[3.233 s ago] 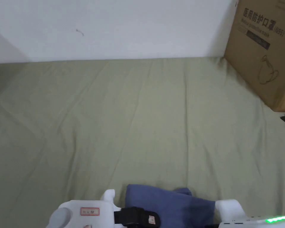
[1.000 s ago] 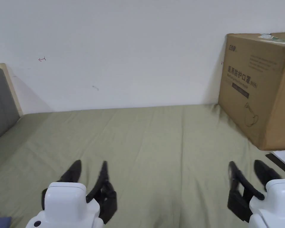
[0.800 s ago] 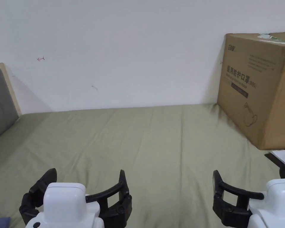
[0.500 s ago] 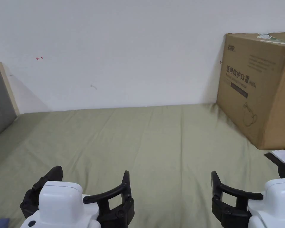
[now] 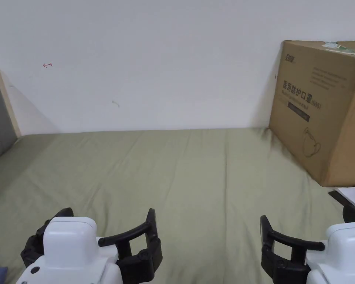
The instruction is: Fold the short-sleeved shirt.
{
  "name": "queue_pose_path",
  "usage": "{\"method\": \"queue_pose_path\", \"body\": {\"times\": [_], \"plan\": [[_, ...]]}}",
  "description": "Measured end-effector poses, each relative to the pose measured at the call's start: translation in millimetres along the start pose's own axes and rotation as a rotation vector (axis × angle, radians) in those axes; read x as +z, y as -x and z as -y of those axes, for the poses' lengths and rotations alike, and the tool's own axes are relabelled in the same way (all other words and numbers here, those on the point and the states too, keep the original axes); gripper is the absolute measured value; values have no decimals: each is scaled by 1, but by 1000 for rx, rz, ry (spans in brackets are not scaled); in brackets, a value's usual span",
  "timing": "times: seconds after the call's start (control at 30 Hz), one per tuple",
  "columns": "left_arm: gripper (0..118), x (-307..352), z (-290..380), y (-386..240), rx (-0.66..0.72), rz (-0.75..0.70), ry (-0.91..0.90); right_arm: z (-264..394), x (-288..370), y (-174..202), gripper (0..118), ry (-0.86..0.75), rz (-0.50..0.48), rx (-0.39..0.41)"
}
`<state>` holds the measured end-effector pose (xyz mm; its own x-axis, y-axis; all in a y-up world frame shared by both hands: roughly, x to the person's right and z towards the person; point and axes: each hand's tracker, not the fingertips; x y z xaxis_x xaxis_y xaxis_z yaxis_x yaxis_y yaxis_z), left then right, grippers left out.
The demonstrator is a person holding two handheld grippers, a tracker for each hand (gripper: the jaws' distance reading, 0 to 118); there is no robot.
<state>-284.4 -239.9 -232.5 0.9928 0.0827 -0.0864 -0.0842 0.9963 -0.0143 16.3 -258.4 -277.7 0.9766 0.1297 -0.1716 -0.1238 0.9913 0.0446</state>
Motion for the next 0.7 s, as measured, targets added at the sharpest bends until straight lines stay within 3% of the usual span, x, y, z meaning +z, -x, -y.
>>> {"method": "queue_pose_path", "body": {"times": [0.17, 0.53, 0.7], "plan": [[118, -7, -9, -11, -27, -139, 155, 1, -2, 2, 118, 17, -7, 6], [117, -7, 0, -19, -70, -80, 147, 8, -5, 5, 118, 60, -13, 13], [117, -15, 5, -14, -8, -91, 213, 9, -6, 5, 118, 69, -13, 12]]}}
